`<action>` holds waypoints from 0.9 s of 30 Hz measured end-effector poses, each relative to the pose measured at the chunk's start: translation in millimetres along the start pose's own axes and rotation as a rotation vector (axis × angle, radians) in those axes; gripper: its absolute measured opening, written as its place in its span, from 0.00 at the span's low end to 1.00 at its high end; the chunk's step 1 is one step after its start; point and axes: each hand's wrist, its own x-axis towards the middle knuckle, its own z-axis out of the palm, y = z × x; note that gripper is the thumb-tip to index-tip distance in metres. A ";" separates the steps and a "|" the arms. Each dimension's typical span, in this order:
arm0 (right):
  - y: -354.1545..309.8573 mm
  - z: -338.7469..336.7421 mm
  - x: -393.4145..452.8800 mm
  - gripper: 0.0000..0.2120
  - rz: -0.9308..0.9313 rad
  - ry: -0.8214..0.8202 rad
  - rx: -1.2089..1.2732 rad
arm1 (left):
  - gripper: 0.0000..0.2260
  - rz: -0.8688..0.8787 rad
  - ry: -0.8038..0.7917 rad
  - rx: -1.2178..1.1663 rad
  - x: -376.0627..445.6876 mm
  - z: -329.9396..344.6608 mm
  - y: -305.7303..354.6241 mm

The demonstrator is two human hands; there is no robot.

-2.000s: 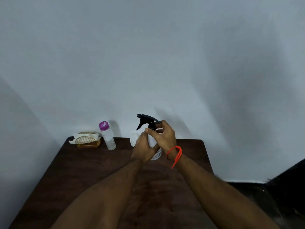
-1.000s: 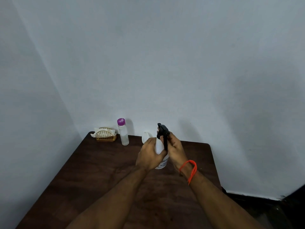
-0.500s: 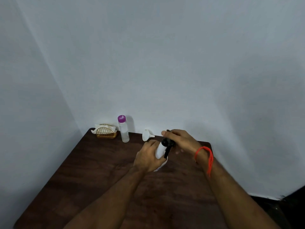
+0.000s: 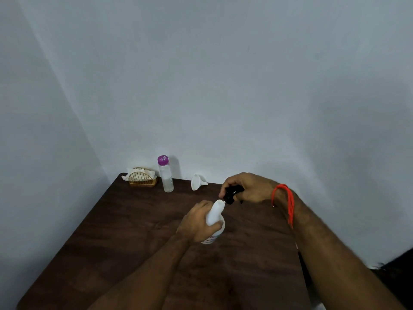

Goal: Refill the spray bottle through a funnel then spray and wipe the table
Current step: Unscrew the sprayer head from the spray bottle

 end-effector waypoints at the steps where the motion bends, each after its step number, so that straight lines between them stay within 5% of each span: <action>1: 1.3 -0.6 -0.3 0.21 0.005 0.021 -0.001 | 0.21 -0.003 0.004 -0.010 -1.3 0.5 -0.4; 15: 19.1 -30.7 -21.0 0.20 0.083 0.246 0.183 | 0.26 -0.137 0.012 -0.060 -12.8 15.0 -20.5; 27: 63.5 -24.8 -30.7 0.17 0.113 0.535 0.614 | 0.22 -0.317 0.119 -0.248 -13.0 29.6 -30.0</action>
